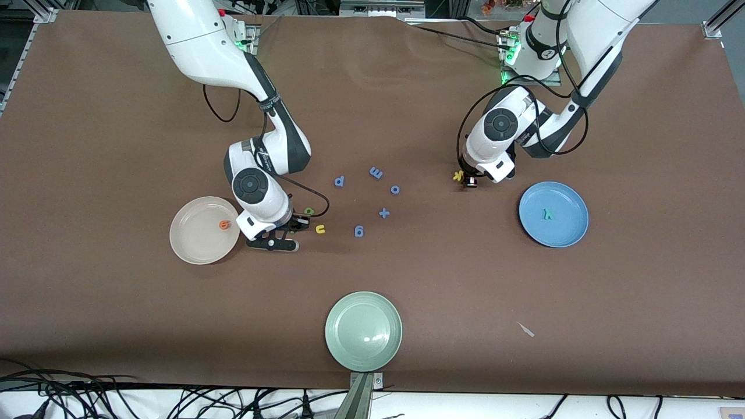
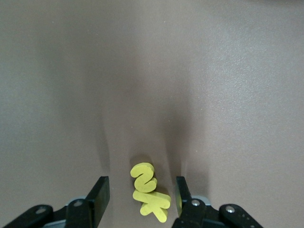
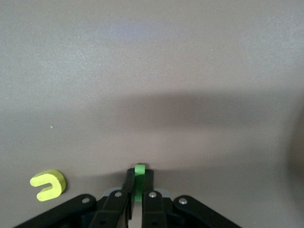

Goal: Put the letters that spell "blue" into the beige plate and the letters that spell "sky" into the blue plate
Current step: 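Grasp the green l with the right gripper and carry it to the beige plate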

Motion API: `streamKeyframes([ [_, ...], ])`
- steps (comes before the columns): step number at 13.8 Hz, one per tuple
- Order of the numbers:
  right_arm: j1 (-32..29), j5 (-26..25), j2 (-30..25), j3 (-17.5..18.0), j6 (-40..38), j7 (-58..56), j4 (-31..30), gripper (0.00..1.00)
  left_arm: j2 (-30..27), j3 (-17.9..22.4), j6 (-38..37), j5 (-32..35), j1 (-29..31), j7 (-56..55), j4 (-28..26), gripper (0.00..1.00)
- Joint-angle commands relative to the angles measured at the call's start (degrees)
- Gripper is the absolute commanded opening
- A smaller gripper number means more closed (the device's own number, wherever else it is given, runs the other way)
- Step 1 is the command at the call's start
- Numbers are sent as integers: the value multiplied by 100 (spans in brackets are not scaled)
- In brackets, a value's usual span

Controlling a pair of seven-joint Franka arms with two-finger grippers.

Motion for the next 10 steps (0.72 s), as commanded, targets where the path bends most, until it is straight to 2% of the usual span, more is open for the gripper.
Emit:
streamKeyframes([
  [1, -34, 103, -333, -306, -615, -500, 10, 0, 31, 9, 18, -39, -21, -68, 39, 64],
  [3, -157, 112, -491, -666, -1300, -1377, 195, 0, 31, 9, 18, -39, -3, -68, 21, 64],
  [7, -245, 112, -641, -1501, -1777, -3215, 73, 0, 57, 9, 18, -39, -12, -103, 21, 62],
  [8, -254, 121, -745, -1651, -1700, -3402, -180, 0, 57, 18, 18, -39, -12, -103, 21, 62],
  [10, -280, 121, -982, -1688, -1167, -3447, -882, 0, 75, 27, 10, -13, -12, -103, 21, 61],
])
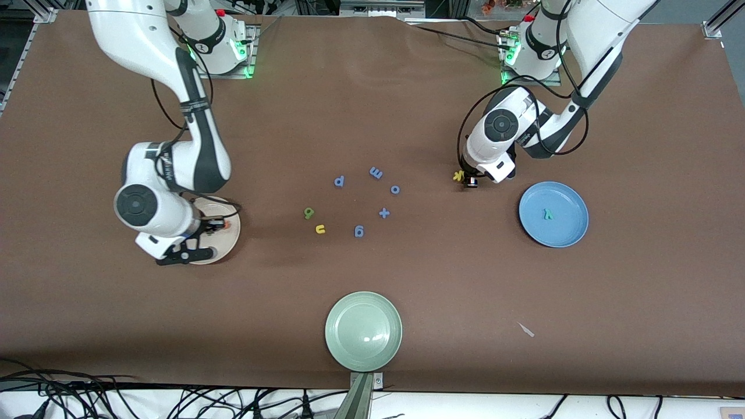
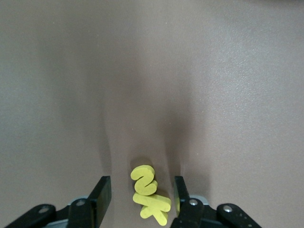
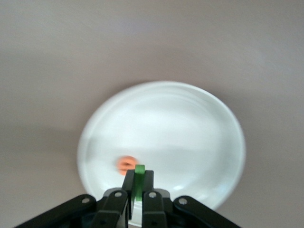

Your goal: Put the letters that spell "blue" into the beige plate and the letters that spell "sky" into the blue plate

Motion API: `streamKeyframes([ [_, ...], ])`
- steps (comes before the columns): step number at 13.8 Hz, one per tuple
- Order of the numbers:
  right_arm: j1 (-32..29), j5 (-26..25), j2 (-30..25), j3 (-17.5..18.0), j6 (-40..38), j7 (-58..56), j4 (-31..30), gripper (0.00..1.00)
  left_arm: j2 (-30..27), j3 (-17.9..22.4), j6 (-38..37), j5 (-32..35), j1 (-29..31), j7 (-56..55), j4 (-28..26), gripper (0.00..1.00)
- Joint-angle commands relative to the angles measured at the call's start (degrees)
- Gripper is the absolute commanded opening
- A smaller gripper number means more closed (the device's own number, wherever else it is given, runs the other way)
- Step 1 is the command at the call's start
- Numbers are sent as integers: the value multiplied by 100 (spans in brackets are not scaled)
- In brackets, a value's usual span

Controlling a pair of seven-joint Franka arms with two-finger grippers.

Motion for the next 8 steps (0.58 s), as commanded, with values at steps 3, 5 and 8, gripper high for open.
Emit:
streamKeyframes([
  [3, 74, 137, -454, -22, 1017, -151, -1252, 21, 54, 9, 10, -13, -13, -83, 24, 61],
  [5, 74, 313, -497, 31, 964, -90, -1200, 34, 80, 9, 10, -12, -13, -83, 24, 60],
  [8, 179, 506, -524, 127, 491, 391, -850, 42, 89, 17, 10, -4, -5, -83, 24, 57],
])
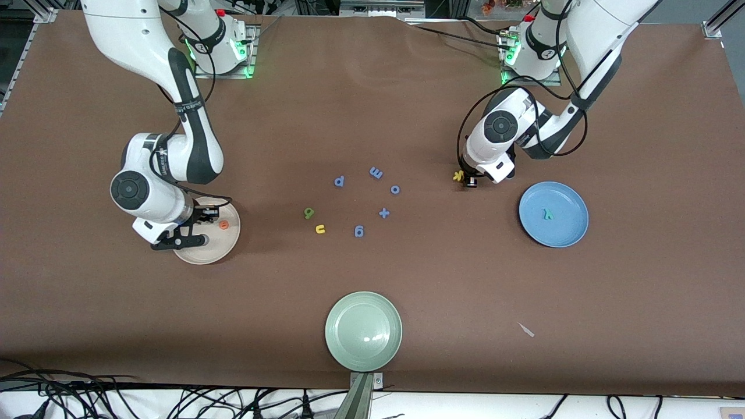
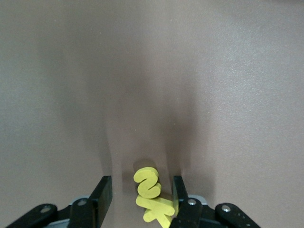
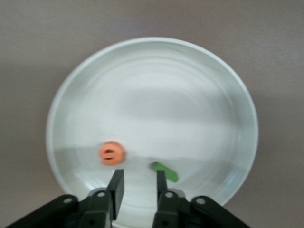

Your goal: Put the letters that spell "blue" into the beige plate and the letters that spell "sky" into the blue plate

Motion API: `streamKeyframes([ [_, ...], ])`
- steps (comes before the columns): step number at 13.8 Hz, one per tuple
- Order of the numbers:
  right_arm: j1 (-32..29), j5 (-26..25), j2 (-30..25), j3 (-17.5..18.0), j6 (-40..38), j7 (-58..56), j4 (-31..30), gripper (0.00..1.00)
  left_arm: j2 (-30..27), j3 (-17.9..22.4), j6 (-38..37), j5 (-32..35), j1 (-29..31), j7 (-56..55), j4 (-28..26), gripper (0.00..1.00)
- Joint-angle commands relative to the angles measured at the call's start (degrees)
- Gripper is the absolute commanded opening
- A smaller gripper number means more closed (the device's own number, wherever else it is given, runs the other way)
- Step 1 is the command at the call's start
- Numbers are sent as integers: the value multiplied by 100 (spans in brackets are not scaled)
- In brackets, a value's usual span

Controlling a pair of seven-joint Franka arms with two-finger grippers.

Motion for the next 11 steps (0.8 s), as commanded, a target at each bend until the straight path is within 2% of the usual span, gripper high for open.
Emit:
streamKeyframes([
  [1, 164, 161, -170, 207, -449, 688, 233, 42, 12, 3, 1, -4, 13, -75, 25, 54],
  [3, 313, 292, -135, 558, -354, 1733, 287, 46, -6, 3, -34, -4, -5, -75, 25, 36],
  [4, 401, 371, -109, 742, -231, 2216, 331, 46, -6, 3, -34, 5, -5, -66, 25, 21],
  [5, 524, 372, -47, 840, -82, 2708, 340, 46, -6, 3, -34, 5, -5, -57, 25, 10],
  [6, 708, 381, 31, 884, 102, 3114, 340, 47, 3, 12, -34, 5, -5, -57, 25, 2],
  [9, 1183, 398, 286, 894, 621, 4231, 323, 53, -32, 3, -52, 5, 30, -57, 33, 0],
  [11, 1360, 416, 445, 894, 929, 4567, 323, 58, -155, 3, -104, -4, 92, -31, 60, 0],
])
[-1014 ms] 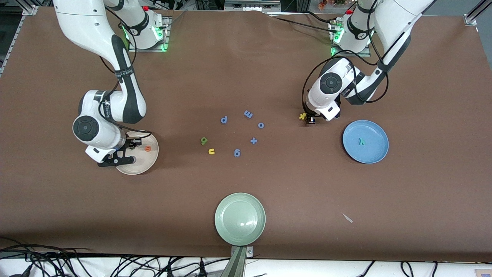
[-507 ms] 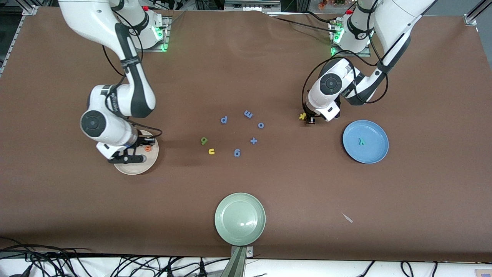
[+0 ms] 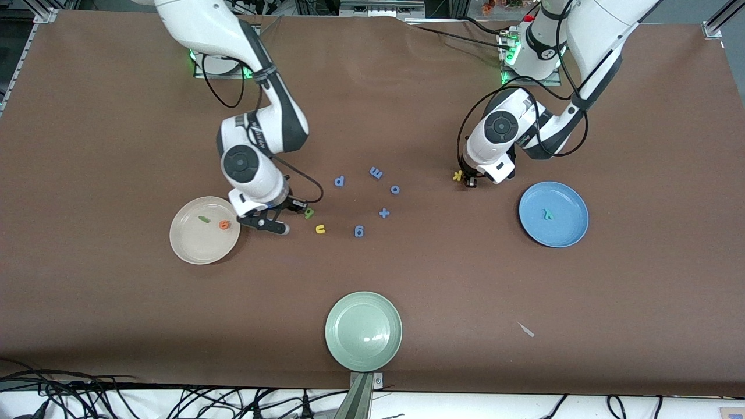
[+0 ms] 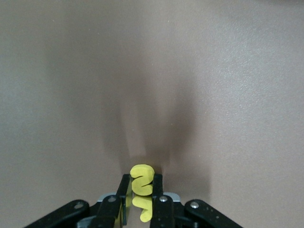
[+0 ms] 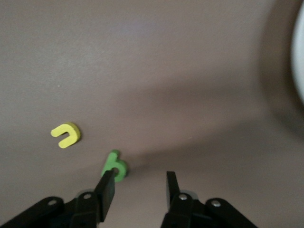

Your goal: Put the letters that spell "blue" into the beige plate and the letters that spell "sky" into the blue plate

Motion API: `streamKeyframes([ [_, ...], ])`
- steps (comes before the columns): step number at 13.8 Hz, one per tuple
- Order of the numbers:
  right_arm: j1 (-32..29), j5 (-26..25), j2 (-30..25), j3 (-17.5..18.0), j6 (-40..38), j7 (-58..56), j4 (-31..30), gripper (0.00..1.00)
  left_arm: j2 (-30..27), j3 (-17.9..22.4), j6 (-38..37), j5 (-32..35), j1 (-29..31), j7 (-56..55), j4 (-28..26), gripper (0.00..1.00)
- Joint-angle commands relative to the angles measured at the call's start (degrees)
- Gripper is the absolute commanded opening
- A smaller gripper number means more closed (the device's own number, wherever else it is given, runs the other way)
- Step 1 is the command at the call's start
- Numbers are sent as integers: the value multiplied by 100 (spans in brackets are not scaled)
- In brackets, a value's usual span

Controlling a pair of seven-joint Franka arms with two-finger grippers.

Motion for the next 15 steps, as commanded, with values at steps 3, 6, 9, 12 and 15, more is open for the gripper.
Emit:
streamKeyframes([
  [3, 213, 144, 288, -8, 460, 480, 13, 60, -333, -36, -495, -30, 425, 387, 321, 0],
  [6, 239, 144, 376, 18, 583, 516, -4, 60, -334, -80, -1392, -171, 769, 959, 909, 0],
  [9, 257, 144, 385, 18, 602, 516, -22, 59, -334, -71, -1544, -180, 1304, 1740, 1016, 0],
  [12, 257, 144, 385, 18, 619, 516, -66, 50, -273, -45, -1535, -119, 1752, 2514, 1008, 0],
  [15, 257, 144, 385, 18, 646, 507, -75, 32, -229, -36, -1491, -101, 2026, 2946, 964, 0],
])
